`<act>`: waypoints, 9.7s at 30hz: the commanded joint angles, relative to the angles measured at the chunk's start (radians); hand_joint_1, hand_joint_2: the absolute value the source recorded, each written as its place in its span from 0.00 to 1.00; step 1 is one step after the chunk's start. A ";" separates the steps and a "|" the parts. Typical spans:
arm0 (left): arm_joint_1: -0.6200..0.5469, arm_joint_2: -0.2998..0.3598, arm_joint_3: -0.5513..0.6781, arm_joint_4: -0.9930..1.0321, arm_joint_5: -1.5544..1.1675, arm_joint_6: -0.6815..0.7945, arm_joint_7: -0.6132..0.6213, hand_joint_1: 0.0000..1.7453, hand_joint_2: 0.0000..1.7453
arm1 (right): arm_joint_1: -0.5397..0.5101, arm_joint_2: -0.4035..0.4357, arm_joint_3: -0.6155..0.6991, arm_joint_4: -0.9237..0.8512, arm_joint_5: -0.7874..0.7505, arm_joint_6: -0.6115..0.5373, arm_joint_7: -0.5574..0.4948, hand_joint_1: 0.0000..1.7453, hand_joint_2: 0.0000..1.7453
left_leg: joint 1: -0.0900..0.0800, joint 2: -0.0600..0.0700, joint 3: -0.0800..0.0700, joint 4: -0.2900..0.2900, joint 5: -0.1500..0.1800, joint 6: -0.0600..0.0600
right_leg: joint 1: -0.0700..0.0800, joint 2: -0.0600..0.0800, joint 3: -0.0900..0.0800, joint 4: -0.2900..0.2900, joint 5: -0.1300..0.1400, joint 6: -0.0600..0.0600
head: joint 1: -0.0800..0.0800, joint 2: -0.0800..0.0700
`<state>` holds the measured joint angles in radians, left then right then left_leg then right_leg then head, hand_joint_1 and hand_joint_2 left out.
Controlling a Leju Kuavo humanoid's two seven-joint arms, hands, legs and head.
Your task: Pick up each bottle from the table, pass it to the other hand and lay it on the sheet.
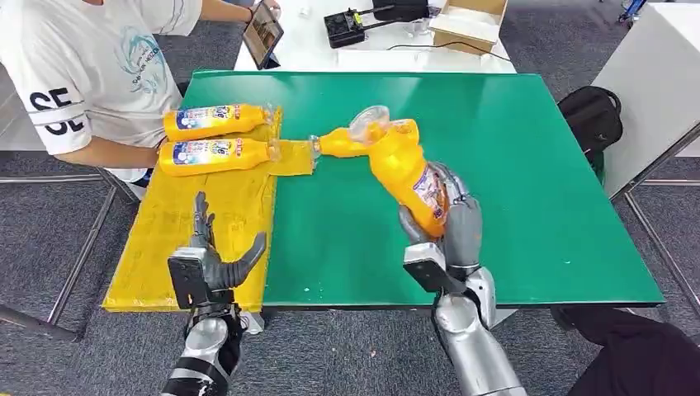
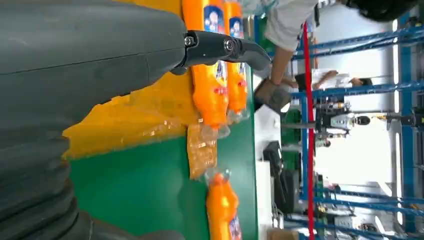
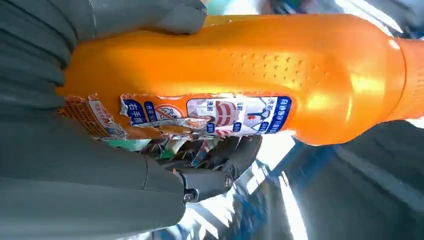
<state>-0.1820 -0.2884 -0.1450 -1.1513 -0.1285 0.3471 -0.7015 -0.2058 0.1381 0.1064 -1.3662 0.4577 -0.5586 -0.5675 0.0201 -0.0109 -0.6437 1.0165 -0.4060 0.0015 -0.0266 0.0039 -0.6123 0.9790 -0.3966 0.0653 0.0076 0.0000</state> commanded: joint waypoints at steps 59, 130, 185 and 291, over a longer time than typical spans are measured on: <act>-0.223 -0.061 -0.258 0.338 0.268 -0.577 0.045 0.00 1.00 | -0.096 0.211 0.401 0.681 0.023 -0.011 -0.131 1.00 1.00 | 0.001 0.001 0.003 0.000 -0.002 0.000 | 0.002 0.000 0.003 0.000 -0.002 -0.003 | 0.000 0.000; -0.329 -0.024 0.278 0.325 0.118 -0.237 0.003 1.00 1.00 | -0.042 0.188 0.417 0.453 0.107 0.160 -0.131 0.00 0.00 | 0.002 0.005 0.004 0.000 -0.002 0.000 | 0.003 0.004 0.003 0.000 -0.002 -0.004 | 0.001 0.000; -0.453 0.280 -0.252 0.651 -1.366 0.351 0.617 1.00 1.00 | 0.005 0.084 0.427 0.051 -0.222 -0.072 -0.131 0.00 0.00 | 0.002 0.004 0.006 -0.001 -0.002 0.000 | 0.004 0.001 0.005 0.001 -0.003 -0.005 | 0.000 0.000; -0.114 0.108 0.229 0.013 -0.033 0.167 0.003 0.00 1.00 | -0.187 -0.119 0.065 0.595 0.308 0.365 0.308 0.00 1.00 | 0.001 0.003 0.004 -0.001 -0.001 0.000 | 0.003 0.002 0.003 0.000 -0.001 -0.003 | 0.000 0.000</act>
<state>-0.2750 -0.1976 0.1289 -1.1841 -0.1572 0.5138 -0.7023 -0.3054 0.0420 0.1862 -0.9529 0.7591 -0.2426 -0.2720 0.0214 -0.0088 -0.6446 1.0162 -0.4056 0.0000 -0.0242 0.0062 -0.6135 0.9796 -0.3965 0.0648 0.0080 0.0000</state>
